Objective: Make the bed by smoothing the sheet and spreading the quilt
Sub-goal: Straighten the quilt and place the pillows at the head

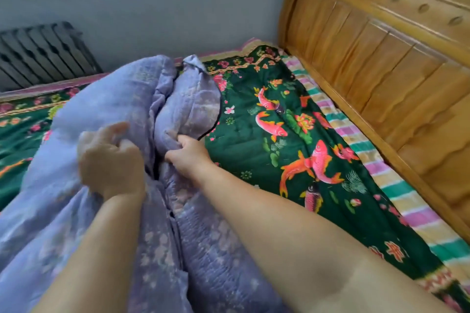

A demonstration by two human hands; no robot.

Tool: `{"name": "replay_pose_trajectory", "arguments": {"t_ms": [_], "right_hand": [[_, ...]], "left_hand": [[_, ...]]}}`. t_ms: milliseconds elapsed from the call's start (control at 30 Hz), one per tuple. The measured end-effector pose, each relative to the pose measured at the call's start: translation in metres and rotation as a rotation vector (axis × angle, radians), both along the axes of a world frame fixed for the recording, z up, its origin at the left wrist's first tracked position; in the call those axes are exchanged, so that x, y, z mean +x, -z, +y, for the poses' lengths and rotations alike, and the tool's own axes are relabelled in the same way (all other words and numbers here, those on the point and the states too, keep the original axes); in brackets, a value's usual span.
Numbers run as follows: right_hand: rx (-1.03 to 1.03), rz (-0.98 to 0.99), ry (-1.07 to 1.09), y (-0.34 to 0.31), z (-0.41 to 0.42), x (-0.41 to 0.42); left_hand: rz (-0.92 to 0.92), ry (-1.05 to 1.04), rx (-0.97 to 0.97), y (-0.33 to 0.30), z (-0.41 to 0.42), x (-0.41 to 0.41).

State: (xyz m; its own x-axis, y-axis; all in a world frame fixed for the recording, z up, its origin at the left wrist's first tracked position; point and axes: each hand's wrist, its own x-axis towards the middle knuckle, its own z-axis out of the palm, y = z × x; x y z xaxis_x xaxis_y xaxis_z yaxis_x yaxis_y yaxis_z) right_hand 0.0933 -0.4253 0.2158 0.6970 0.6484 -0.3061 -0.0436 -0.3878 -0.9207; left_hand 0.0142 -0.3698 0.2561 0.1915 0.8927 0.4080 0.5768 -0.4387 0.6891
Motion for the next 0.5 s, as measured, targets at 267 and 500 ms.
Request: {"name": "replay_pose_trajectory", "arguments": {"t_ms": [267,500], "right_hand": [[-0.511,-0.138,-0.044,0.049,-0.119,0.069],[-0.834,-0.019,0.291,0.122,-0.32,0.131]], "left_hand": [[0.42,0.487,-0.233,0.054,-0.078,0.089],[0.755,0.782,-0.38,0.114,-0.195,0.143]]}}
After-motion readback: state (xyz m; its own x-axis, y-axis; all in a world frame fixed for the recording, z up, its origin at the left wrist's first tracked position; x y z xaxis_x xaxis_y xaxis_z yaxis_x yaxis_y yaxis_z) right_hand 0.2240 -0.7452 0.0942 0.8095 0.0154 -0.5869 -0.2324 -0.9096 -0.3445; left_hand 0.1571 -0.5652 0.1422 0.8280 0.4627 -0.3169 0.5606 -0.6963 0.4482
